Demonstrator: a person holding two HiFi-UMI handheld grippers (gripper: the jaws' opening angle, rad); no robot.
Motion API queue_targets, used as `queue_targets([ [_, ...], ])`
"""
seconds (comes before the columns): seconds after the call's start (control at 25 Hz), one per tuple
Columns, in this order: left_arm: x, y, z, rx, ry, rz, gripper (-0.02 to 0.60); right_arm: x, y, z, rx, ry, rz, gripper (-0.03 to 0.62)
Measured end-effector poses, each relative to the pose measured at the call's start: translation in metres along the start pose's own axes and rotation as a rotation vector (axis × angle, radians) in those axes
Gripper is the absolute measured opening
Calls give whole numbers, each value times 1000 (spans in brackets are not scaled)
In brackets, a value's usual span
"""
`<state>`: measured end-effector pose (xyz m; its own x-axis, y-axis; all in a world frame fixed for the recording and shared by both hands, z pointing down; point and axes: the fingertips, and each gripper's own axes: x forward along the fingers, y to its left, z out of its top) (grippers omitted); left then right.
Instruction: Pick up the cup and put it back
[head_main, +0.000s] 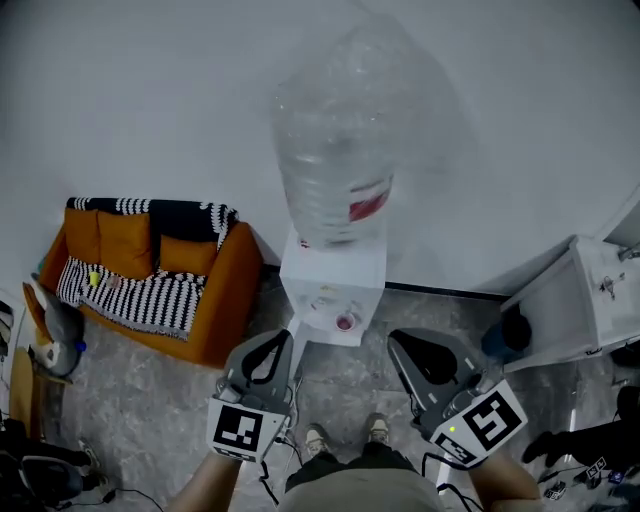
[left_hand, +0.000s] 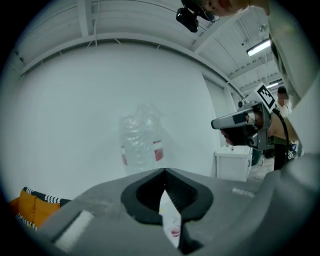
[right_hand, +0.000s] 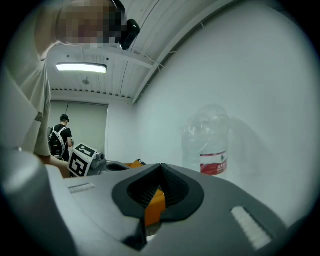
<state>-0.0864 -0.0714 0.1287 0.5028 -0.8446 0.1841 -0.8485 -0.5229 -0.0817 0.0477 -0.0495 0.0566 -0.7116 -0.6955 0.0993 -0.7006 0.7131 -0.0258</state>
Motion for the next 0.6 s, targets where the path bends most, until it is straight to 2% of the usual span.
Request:
queue_targets([
  [0.16, -21, -16, 30, -14, -35, -44, 3, -16, 20, 20, -20, -24, 27, 3],
  [0.4, -43, -36, 50, 106, -58, -43, 3, -35, 41, 25, -43, -18, 74, 3],
  [0.6, -47, -47, 46, 76, -39, -58, 3, -42, 34, 23, -50, -19, 74, 3],
])
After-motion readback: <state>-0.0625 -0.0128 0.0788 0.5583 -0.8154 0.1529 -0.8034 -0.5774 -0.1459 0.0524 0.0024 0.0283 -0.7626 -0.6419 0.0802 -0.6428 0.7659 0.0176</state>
